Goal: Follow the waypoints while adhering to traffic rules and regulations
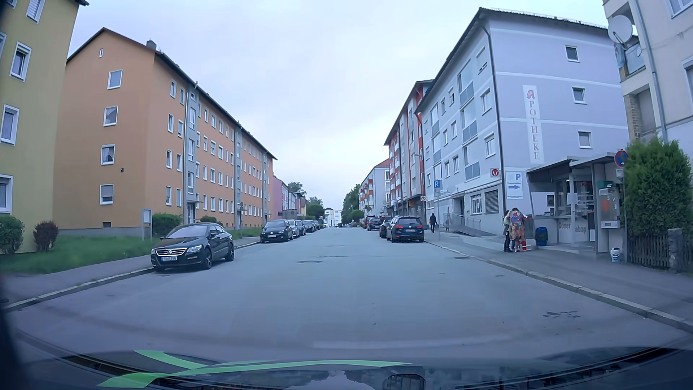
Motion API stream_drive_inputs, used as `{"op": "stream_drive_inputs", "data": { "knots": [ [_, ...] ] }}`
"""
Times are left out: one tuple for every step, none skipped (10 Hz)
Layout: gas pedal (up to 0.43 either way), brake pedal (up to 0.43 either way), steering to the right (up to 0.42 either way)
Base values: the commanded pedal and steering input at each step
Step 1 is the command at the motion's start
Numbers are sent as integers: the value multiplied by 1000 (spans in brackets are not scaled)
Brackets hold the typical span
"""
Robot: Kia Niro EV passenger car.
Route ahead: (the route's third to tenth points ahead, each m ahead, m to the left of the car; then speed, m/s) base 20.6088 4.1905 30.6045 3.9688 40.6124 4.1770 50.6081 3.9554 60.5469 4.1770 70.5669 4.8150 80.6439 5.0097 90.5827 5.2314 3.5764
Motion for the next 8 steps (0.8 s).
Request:
{"op": "stream_drive_inputs", "data": {
  "knots": [
    [0,0,-26],
    [0,0,-26],
    [47,0,-26],
    [79,0,-26],
    [79,0,-25],
    [87,0,-25],
    [98,0,-25],
    [98,0,-25]
  ]
}}
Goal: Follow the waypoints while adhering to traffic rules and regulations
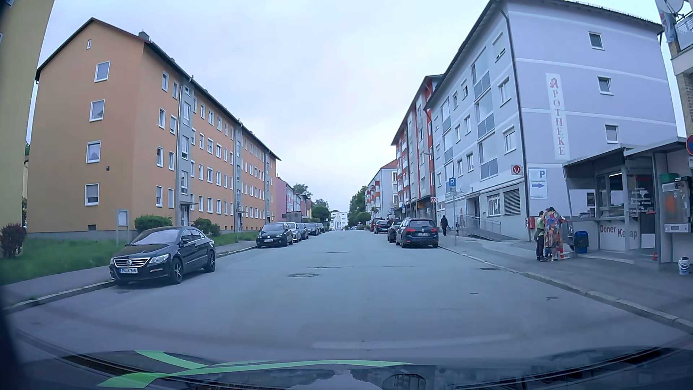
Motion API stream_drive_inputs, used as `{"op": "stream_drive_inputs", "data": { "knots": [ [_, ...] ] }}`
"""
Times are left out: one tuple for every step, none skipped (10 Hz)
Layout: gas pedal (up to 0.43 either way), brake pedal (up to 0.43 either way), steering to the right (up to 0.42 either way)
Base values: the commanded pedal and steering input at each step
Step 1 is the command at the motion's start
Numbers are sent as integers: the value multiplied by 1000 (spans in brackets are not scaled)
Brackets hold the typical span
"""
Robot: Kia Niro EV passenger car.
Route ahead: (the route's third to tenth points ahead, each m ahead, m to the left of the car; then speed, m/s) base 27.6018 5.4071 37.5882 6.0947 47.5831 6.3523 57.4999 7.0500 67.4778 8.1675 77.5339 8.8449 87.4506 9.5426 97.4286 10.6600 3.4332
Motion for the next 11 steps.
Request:
{"op": "stream_drive_inputs", "data": {
  "knots": [
    [98,0,-25],
    [98,0,-24],
    [98,0,-24],
    [98,0,-24],
    [98,0,-24],
    [98,0,-23],
    [98,0,-23],
    [98,0,-23],
    [98,0,-23],
    [98,0,-21],
    [98,0,-19]
  ]
}}
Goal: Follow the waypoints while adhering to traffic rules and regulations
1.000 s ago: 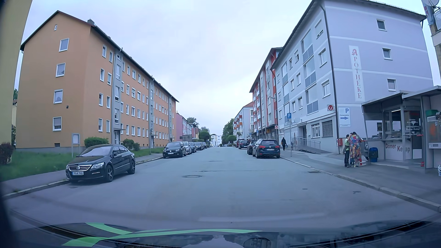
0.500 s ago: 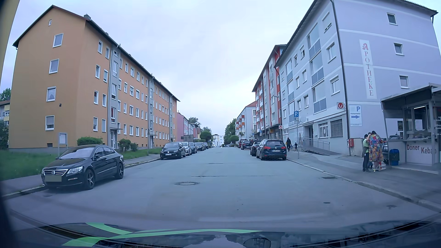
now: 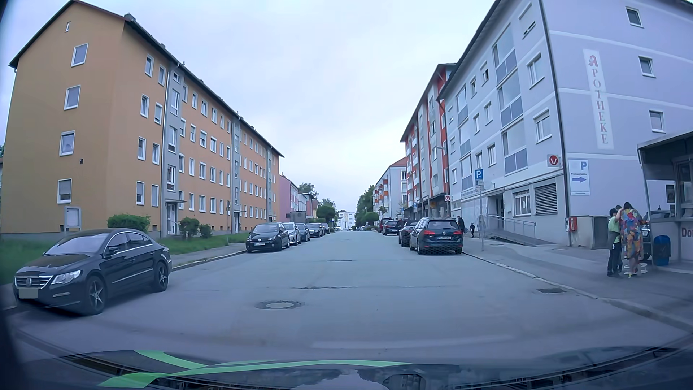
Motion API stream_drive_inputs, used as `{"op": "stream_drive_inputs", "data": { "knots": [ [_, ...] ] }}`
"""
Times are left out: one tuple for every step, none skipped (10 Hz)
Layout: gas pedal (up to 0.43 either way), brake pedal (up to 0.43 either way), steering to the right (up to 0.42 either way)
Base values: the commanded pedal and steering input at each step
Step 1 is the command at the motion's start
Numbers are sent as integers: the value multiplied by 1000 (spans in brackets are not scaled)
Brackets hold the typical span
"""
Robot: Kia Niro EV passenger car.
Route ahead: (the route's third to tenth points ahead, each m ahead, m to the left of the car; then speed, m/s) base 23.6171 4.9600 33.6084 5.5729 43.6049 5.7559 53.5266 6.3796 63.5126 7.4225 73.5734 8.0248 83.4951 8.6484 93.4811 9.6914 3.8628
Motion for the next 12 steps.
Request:
{"op": "stream_drive_inputs", "data": {
  "knots": [
    [98,0,-18],
    [110,0,-16],
    [118,0,-16],
    [118,0,-14],
    [130,0,-14],
    [138,0,-14],
    [169,0,-14],
    [169,0,-14],
    [169,0,-14],
    [169,0,-14],
    [169,0,-14],
    [169,0,-14]
  ]
}}
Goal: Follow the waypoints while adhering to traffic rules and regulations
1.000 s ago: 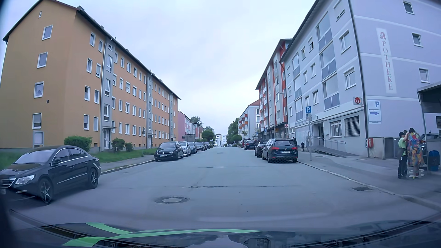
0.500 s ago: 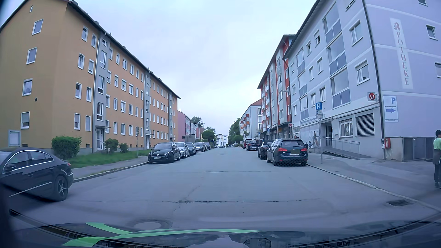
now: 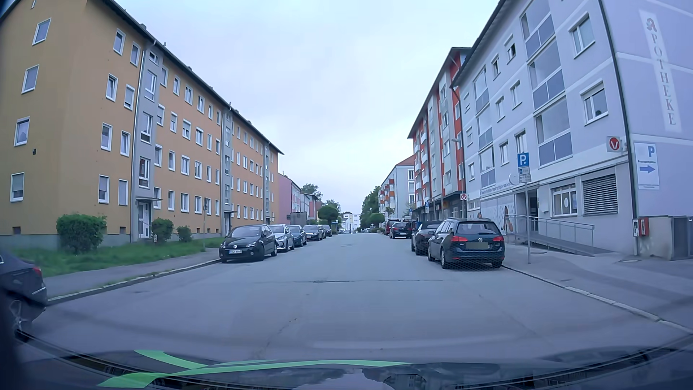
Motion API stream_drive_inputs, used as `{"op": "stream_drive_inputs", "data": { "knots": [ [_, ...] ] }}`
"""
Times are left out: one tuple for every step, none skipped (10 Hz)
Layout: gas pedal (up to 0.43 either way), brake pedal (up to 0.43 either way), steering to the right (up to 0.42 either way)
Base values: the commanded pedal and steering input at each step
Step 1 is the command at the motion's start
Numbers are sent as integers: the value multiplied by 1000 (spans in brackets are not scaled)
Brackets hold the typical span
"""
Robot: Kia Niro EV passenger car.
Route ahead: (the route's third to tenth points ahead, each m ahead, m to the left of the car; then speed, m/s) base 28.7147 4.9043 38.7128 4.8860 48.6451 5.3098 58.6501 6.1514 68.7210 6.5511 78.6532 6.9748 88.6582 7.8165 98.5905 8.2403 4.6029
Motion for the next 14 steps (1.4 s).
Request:
{"op": "stream_drive_inputs", "data": {
  "knots": [
    [169,0,-14],
    [169,0,-14],
    [169,0,-14],
    [169,0,-14],
    [169,0,-13],
    [169,0,-13],
    [169,0,-13],
    [169,0,-13],
    [169,0,-13],
    [157,0,-13],
    [157,0,-13],
    [157,0,-13],
    [157,0,-13],
    [157,0,-13]
  ]
}}
